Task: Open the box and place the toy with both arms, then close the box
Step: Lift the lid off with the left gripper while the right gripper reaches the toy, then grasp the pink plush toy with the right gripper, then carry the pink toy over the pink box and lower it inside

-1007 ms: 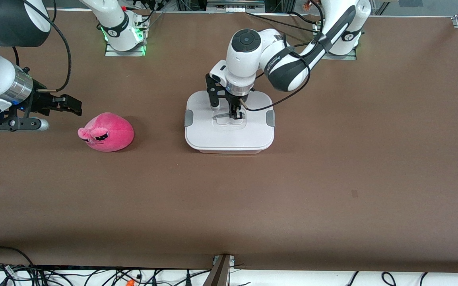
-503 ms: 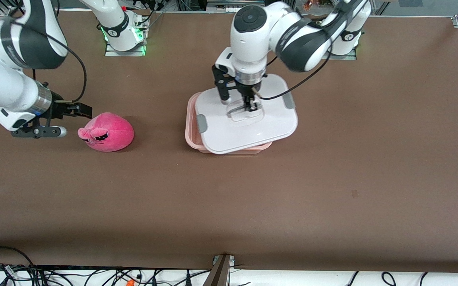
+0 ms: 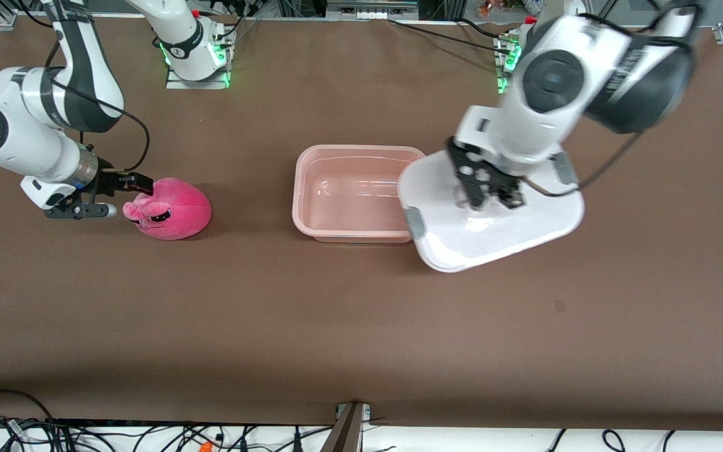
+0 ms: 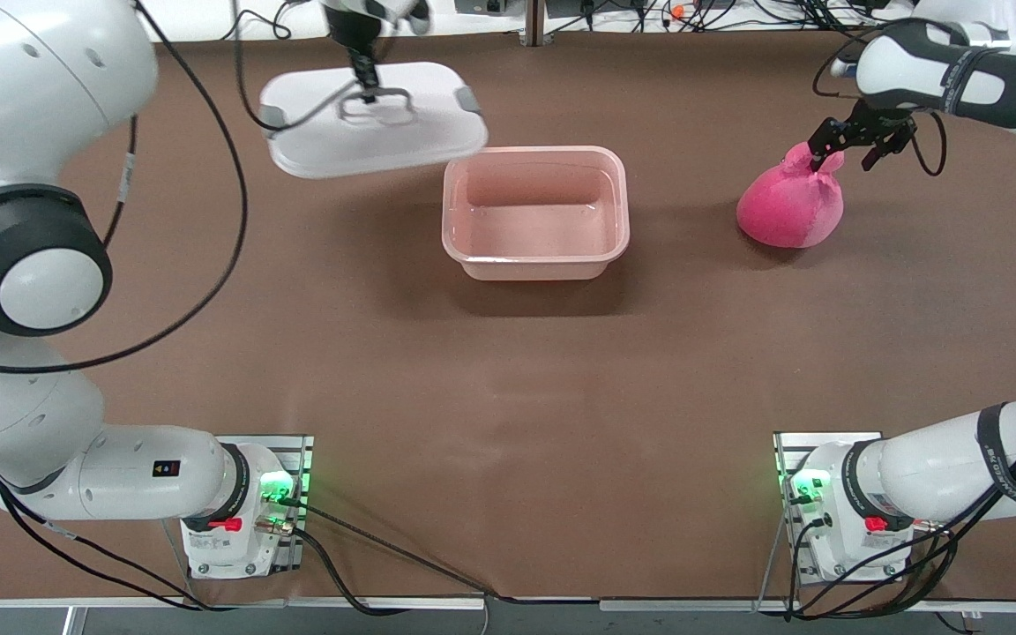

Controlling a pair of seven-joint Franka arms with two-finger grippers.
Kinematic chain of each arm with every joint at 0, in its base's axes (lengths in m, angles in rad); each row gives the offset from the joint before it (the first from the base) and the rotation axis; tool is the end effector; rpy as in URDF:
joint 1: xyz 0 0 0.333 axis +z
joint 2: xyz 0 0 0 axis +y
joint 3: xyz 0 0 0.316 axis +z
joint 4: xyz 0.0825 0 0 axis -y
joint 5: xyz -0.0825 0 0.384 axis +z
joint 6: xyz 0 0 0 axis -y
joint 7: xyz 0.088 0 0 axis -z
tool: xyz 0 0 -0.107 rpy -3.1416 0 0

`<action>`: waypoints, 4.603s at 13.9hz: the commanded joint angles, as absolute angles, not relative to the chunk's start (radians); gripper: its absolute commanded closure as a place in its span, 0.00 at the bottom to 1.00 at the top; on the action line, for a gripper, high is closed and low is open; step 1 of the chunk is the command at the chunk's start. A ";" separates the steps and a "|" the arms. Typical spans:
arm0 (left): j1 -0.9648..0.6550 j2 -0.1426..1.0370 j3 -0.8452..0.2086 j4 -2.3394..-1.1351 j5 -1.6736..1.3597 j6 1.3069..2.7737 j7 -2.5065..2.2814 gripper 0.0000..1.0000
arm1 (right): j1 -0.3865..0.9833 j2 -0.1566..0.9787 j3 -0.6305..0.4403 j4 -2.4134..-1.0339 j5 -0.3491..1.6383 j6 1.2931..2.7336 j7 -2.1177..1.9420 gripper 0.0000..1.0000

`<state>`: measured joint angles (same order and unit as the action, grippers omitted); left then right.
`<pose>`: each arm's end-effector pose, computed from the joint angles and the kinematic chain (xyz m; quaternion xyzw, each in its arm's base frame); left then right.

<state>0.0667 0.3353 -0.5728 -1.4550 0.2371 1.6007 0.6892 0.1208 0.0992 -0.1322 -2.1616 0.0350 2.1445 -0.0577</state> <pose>0.5876 -0.2425 0.5072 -0.8216 0.5653 0.0703 0.0213 0.5370 -0.0042 0.3424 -0.9982 -0.0127 0.0573 0.0096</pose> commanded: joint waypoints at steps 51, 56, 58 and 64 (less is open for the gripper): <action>0.449 0.374 -0.575 -1.310 0.227 1.506 1.157 1.00 | 0.755 0.615 0.144 -1.104 -0.239 1.506 -0.253 1.00; 0.449 0.376 -0.575 -1.310 0.225 1.506 1.157 1.00 | 0.767 0.693 0.143 -1.104 -0.274 1.552 -0.252 1.00; 0.449 0.377 -0.577 -1.310 0.225 1.506 1.157 1.00 | 0.782 0.727 0.138 -1.104 -0.282 1.598 -0.244 1.00; 0.451 0.377 -0.575 -1.310 0.219 1.506 1.157 1.00 | 0.787 0.834 0.133 -1.106 -0.295 1.759 -0.224 0.68</action>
<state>0.4445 0.3717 -0.5687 -1.3326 0.2359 1.5253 1.1306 0.7714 0.7941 0.1463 -1.1511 -0.2742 1.7340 -0.2336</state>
